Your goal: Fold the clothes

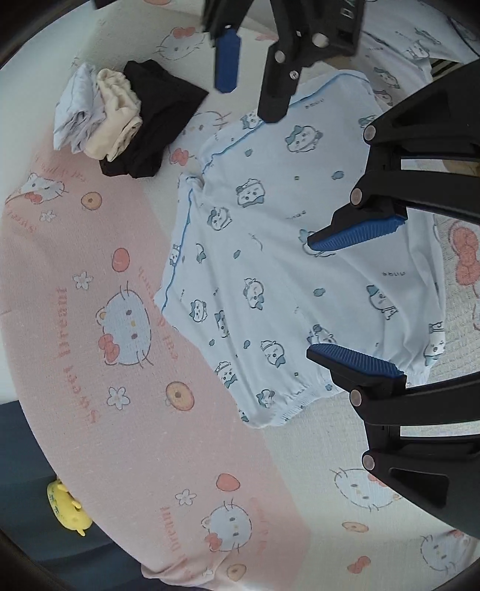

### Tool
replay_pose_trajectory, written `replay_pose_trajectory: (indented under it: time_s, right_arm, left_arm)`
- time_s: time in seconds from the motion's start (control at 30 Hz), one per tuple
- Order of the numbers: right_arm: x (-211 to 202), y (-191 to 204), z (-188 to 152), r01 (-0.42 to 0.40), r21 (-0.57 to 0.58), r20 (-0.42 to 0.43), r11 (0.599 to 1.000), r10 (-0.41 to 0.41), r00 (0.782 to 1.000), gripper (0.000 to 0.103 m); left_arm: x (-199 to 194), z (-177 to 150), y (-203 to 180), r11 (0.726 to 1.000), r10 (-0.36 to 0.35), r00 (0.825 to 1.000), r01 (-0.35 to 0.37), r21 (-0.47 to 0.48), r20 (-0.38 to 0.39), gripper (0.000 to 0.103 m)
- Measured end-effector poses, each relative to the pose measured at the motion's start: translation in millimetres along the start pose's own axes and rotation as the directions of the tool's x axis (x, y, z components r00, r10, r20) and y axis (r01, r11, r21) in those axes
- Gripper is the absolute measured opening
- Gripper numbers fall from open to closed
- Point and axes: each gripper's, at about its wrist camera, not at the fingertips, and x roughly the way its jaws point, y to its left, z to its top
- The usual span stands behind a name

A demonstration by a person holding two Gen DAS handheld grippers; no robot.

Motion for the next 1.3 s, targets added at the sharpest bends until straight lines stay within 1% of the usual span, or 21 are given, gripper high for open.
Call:
replay_pose_trajectory:
  time_s: [0.07,0.13,0.2,0.23,0.3,0.37,0.47,0.53,0.63,0.73,0.8,0.9,0.97,1.03,1.13,1.23,1.27,1.3]
  right_arm:
    - [3.8,20.3,-7.1,0.040,-0.149,0.005,0.988,-0.039,0.999,0.063]
    - [13.6,39.2,-18.5,0.107,-0.295,-0.007,0.949,-0.114,0.993,0.063]
    - [25.1,50.6,-28.5,0.120,-0.390,-0.044,0.913,-0.149,0.988,0.063]
    - [29.2,53.4,-32.3,0.118,-0.413,-0.059,0.903,-0.156,0.986,0.063]
    - [34.3,56.0,-37.2,0.121,-0.442,-0.078,0.889,-0.172,0.982,0.063]
    - [32.6,56.4,-38.8,0.141,-0.458,-0.065,0.878,-0.191,0.979,0.063]
    - [25.5,54.9,-36.9,0.155,-0.444,-0.042,0.883,-0.193,0.980,0.063]
    - [23.4,54.3,-35.4,0.169,-0.441,-0.028,0.881,-0.201,0.979,0.063]
    - [21.3,56.4,-37.7,0.188,-0.465,-0.009,0.865,-0.217,0.976,0.063]
    - [22.8,61.4,-46.0,0.208,-0.520,0.006,0.828,-0.240,0.971,0.063]
    - [25.4,65.4,-52.6,0.216,-0.555,0.007,0.804,-0.255,0.967,0.063]
    - [27.6,67.7,-62.2,0.192,-0.573,-0.015,0.797,-0.245,0.970,0.063]
    - [27.5,67.6,-68.5,0.184,-0.581,-0.022,0.793,-0.242,0.970,0.063]
    - [27.3,68.1,-76.5,0.197,-0.607,-0.016,0.770,-0.260,0.965,0.063]
    - [29.6,69.9,-84.0,0.217,-0.648,-0.006,0.730,-0.289,0.957,0.063]
    - [34.2,73.0,-84.0,0.230,-0.678,0.008,0.698,-0.306,0.952,0.063]
    - [36.5,74.8,-84.5,0.226,-0.686,0.003,0.691,-0.308,0.951,0.063]
    - [39.5,76.5,-85.4,0.216,-0.695,-0.011,0.686,-0.311,0.950,0.063]
  left_arm:
    - [-3.2,-7.6,-2.7,0.999,0.007,1.000,-0.007,0.050,0.011,0.049]
    - [-8.1,-15.4,-4.8,0.991,0.054,0.998,-0.058,0.117,0.035,0.049]
    - [-12.2,-23.5,-4.6,0.978,0.099,0.993,-0.108,0.178,0.059,0.049]
    - [-13.7,-26.9,-2.6,0.973,0.112,0.992,-0.122,0.197,0.063,0.049]
    - [-16.0,-31.9,5.4,0.973,0.115,0.991,-0.125,0.195,0.063,0.049]
    - [-17.1,-36.3,15.9,0.975,0.127,0.990,-0.134,0.174,0.055,0.049]
    - [-15.6,-42.9,28.0,0.978,0.137,0.990,-0.141,0.153,0.035,0.049]
    - [-14.1,-48.1,31.0,0.976,0.142,0.990,-0.144,0.163,0.024,0.049]
    - [-12.5,-55.1,28.8,0.962,0.167,0.986,-0.169,0.214,0.026,0.049]
    - [-5.3,-60.1,19.8,0.933,0.183,0.983,-0.172,0.315,-0.004,0.049]
    - [-2.5,-63.4,9.6,0.897,0.205,0.979,-0.192,0.399,0.010,0.049]
    - [0.4,-69.9,-4.9,0.830,0.227,0.973,-0.214,0.514,0.037,0.049]
    - [2.3,-76.1,-12.6,0.790,0.240,0.970,-0.224,0.571,0.049,0.049]
    - [5.1,-83.2,-17.4,0.764,0.255,0.965,-0.234,0.602,0.050,0.049]
    - [11.7,-93.2,-20.9,0.739,0.286,0.957,-0.246,0.627,0.037,0.049]
    - [18.9,-101.6,-21.7,0.742,0.293,0.956,-0.226,0.632,-0.002,0.049]
    - [22.2,-105.2,-21.8,0.745,0.290,0.957,-0.210,0.633,-0.024,0.049]
    - [25.3,-108.5,-22.0,0.743,0.294,0.955,-0.205,0.637,-0.036,0.049]
